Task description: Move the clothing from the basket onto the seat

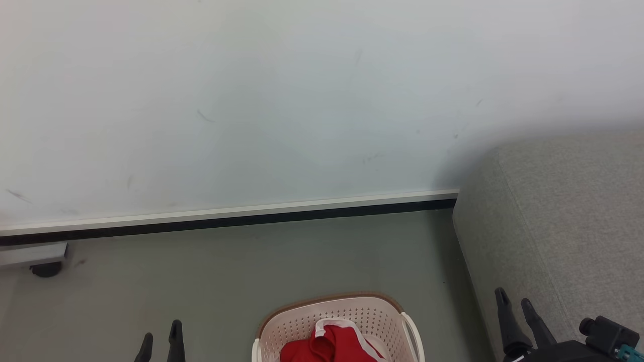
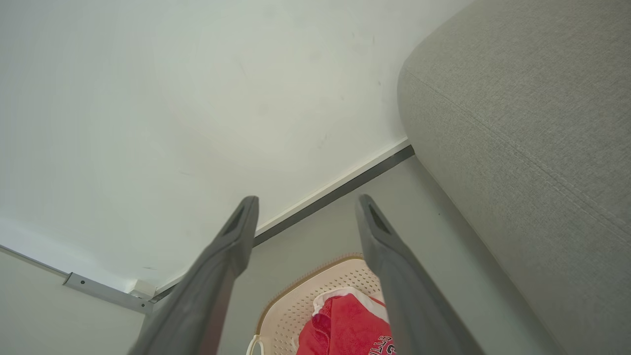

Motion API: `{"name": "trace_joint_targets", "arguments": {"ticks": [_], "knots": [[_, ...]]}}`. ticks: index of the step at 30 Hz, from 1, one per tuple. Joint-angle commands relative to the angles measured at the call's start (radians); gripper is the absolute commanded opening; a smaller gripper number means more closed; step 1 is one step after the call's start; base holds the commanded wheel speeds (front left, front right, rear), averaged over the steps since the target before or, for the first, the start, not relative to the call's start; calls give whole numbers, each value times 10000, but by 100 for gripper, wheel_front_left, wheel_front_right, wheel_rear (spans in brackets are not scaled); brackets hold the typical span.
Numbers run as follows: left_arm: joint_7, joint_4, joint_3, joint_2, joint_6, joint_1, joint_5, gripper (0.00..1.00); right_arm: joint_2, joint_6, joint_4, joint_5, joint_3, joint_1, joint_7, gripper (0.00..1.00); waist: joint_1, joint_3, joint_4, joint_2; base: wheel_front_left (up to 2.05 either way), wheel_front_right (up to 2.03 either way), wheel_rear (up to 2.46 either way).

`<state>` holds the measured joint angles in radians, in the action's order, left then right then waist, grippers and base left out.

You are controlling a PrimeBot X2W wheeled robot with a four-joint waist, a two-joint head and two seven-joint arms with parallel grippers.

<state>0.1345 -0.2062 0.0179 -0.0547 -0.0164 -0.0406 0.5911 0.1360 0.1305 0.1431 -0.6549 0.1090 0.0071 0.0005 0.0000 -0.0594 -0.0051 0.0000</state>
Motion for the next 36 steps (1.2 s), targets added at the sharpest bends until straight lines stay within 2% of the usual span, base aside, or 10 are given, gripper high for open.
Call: {"name": "trace_joint_targets", "arguments": {"ticks": [1,17,36], "knots": [[128,40,19,-86,-53,-2,-292,100,-34,2,-99,350,-61,-54,50,100,0,-14,-19,0,0,0,0],[574,-15,19,-99,23,186,-1776,100,-352,3,-196,2341,-337,24,86,100,0,-126,-65,0,0,0,0],[1005,-177,-136,-176,147,203,-3138,100,-460,3,-153,3935,-247,169,498,100,0,-297,-106,0,0,0,0]]}}
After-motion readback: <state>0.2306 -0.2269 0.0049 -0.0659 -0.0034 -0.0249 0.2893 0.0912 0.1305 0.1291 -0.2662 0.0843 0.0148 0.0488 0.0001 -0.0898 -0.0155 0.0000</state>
